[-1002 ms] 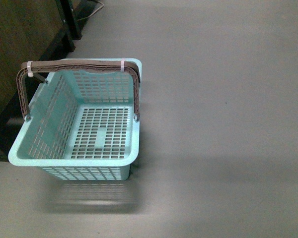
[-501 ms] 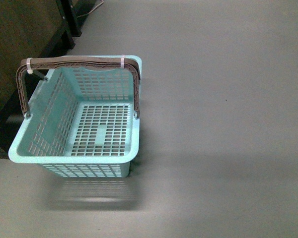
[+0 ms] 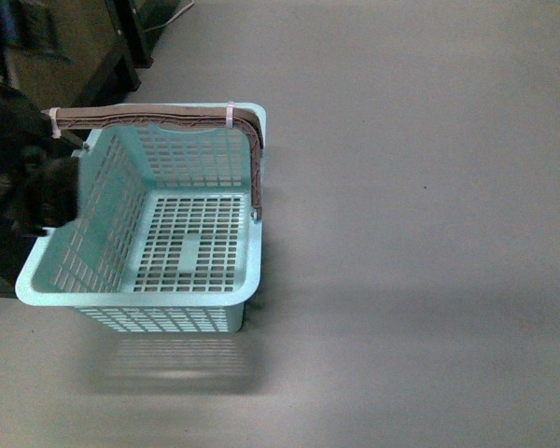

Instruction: Pick mango and avocado into basket

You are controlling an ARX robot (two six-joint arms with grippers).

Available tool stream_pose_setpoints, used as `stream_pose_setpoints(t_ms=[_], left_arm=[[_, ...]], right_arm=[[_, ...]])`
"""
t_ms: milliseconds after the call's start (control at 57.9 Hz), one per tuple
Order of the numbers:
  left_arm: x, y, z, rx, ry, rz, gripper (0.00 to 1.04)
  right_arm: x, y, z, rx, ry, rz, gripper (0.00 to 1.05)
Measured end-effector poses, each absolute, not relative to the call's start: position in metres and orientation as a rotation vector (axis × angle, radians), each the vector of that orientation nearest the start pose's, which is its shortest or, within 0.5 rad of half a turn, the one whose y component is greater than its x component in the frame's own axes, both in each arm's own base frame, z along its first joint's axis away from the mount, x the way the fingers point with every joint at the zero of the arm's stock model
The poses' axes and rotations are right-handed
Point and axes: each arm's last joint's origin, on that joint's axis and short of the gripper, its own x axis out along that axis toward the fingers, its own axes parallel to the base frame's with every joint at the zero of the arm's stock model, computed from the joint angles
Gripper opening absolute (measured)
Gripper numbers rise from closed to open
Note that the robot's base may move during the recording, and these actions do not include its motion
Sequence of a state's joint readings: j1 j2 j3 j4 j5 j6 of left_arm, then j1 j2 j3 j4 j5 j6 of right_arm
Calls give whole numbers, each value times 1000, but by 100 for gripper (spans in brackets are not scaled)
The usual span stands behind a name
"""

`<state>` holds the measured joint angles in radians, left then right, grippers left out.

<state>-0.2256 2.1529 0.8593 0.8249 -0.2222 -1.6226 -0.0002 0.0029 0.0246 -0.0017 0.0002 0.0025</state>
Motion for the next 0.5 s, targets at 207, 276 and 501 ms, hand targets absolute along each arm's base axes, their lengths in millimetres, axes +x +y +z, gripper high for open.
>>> stream_pose_setpoints(t_ms=[207, 276, 501], left_arm=[[429, -91, 32, -1549, 290, 310, 96], [440, -92, 28, -1550, 278, 298, 96], [466, -89, 22, -1528, 270, 286, 96]], right_arm=[[96, 0, 172, 2, -20, 0, 96], [96, 0, 172, 2, -20, 0, 96], [96, 0, 172, 2, -20, 0, 96]])
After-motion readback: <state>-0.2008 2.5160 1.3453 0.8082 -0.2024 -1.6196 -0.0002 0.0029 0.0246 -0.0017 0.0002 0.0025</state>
